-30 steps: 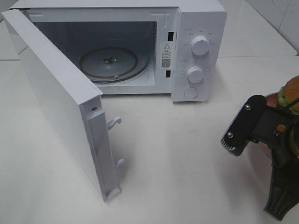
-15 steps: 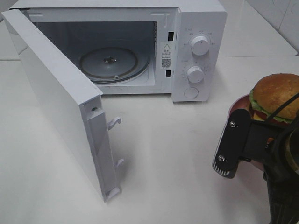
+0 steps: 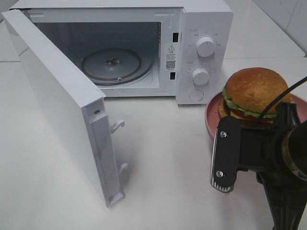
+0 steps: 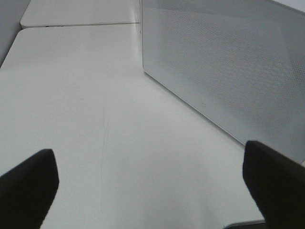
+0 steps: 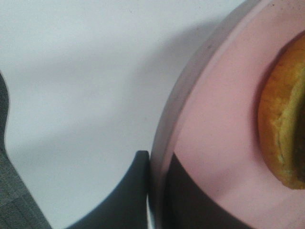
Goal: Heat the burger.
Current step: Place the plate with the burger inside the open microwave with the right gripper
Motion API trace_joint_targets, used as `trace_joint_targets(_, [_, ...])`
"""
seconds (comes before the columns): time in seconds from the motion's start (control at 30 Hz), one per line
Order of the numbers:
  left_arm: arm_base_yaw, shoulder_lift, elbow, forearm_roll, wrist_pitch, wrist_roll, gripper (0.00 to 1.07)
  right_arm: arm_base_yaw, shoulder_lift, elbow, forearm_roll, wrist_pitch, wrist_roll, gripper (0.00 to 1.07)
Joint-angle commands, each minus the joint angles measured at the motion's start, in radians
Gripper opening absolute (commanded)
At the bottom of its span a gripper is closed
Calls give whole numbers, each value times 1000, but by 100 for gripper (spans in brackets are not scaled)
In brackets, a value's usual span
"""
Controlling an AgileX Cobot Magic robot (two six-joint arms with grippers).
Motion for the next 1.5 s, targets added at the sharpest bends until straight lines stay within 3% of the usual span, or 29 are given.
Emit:
trace_joint_targets(0.03, [-2, -17, 3, -7, -9, -1, 98, 4, -8, -1, -57, -33, -43, 0])
trace_joint_targets(0.8, [-2, -17, 3, -7, -9, -1, 98, 4, -8, -1, -58, -88, -312, 0])
trace_joint_targets(1.5, [-2, -17, 3, -7, -9, -1, 98, 0, -8, -1, -40, -298, -569, 0])
